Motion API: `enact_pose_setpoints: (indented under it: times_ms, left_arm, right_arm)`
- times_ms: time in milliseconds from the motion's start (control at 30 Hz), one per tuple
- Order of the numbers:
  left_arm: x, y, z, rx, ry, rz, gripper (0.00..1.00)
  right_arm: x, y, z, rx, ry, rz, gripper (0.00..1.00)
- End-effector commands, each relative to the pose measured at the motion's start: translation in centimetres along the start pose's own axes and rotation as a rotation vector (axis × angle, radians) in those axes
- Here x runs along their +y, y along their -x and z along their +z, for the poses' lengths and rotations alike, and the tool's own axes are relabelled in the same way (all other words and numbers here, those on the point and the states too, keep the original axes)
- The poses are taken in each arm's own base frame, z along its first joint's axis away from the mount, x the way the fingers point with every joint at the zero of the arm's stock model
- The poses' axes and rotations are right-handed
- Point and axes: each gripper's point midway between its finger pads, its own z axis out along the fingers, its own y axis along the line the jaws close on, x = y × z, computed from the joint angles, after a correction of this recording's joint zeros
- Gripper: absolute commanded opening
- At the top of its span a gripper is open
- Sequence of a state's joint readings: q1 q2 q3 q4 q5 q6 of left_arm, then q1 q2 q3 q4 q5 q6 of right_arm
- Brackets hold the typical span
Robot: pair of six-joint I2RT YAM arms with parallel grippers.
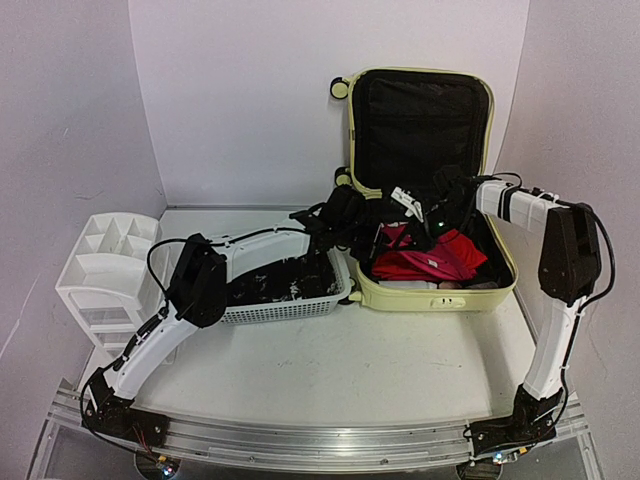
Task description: Open, take out, and arrange the luggage
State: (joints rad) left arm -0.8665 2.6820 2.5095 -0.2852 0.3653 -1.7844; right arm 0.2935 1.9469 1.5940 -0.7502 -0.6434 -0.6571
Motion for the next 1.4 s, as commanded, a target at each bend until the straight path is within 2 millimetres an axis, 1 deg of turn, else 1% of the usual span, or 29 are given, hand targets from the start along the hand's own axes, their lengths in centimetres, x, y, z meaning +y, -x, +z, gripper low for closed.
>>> enact_pose_setpoints:
  times_ms: [0, 33, 67, 100, 133, 167, 233, 367, 467, 567, 700, 767, 900, 1000, 1133, 1200, 1300, 1333, 1367]
  left_arm:
    - [-4.1, -0.5, -2.3, -0.003, -0.090, 0.160, 0.00]
    - [-4.7, -0.7, -2.7, -0.004, -0.100, 0.182, 0.00]
    - [-5.2, -1.0, -3.1, -0.003, -0.106, 0.206, 0.00]
    - [-5.5, -1.2, -3.4, -0.004, -0.107, 0.229, 0.00]
    - [-5.8, -1.4, -3.7, -0.003, -0.111, 0.249, 0.00]
    - [-6.1, -1.7, -4.1, -0.004, -0.113, 0.279, 0.00]
    - [-6.6, -2.2, -4.8, -0.010, -0.108, 0.329, 0.00]
    - [-7.4, -2.6, -6.3, -0.039, -0.096, 0.431, 0.00]
    - [-8.3, -3.0, -7.6, -0.060, -0.097, 0.493, 0.00]
    - [-8.3, -3.3, -8.4, -0.069, -0.076, 0.534, 0.00]
    - [-7.8, -3.6, -9.7, -0.072, -0.028, 0.592, 0.00]
    - [-7.7, -3.4, -10.3, -0.082, -0.011, 0.609, 0.00]
    - [-8.1, -3.4, -11.7, -0.085, 0.004, 0.639, 0.00]
    - [-7.9, -3.4, -12.8, -0.073, 0.028, 0.659, 0.00]
    - [-6.4, -2.2, -14.8, -0.071, 0.086, 0.642, 0.00]
    - [-6.1, -1.3, -16.0, -0.080, 0.100, 0.645, 0.00]
    - [-5.9, -0.7, -17.6, -0.074, 0.108, 0.655, 0.00]
    - [-5.7, -0.6, -18.0, -0.066, 0.113, 0.651, 0.00]
    - [-5.0, -0.3, -18.3, -0.059, 0.127, 0.638, 0.00]
  right_arm:
    - [1.8, 3.2, -2.9, -0.071, -0.022, 0.027, 0.17]
    - [1.6, 3.3, -3.2, -0.069, -0.037, 0.055, 0.28]
    - [1.5, 3.5, -3.7, -0.070, -0.058, 0.088, 0.42]
    - [1.5, 3.8, -4.4, -0.076, -0.081, 0.110, 0.60]
    - [1.4, 3.9, -5.0, -0.076, -0.110, 0.133, 0.91]
    - [1.1, 3.9, -5.8, -0.074, -0.149, 0.155, 0.97]
    - [0.7, 3.7, -7.2, -0.064, -0.232, 0.188, 0.98]
    - [-0.6, 3.0, -10.1, -0.060, -0.375, 0.253, 0.98]
    - [-0.4, 3.0, -11.0, -0.071, -0.392, 0.277, 0.98]
    - [-0.2, 2.9, -11.3, -0.077, -0.395, 0.294, 0.98]
    - [0.4, 3.6, -11.6, -0.105, -0.368, 0.303, 0.98]
    - [0.5, 3.8, -11.7, -0.110, -0.363, 0.299, 0.98]
    - [0.7, 3.9, -12.0, -0.104, -0.368, 0.281, 0.98]
    - [0.8, 4.0, -12.0, -0.107, -0.357, 0.279, 0.98]
    - [1.1, 4.2, -11.8, -0.118, -0.332, 0.292, 0.98]
    - [1.1, 4.3, -11.8, -0.118, -0.330, 0.291, 0.98]
    - [1.1, 4.3, -11.8, -0.115, -0.330, 0.288, 0.98]
    - [1.1, 4.3, -11.8, -0.114, -0.329, 0.290, 0.98]
    - [1.1, 4.3, -11.8, -0.113, -0.328, 0.291, 0.98]
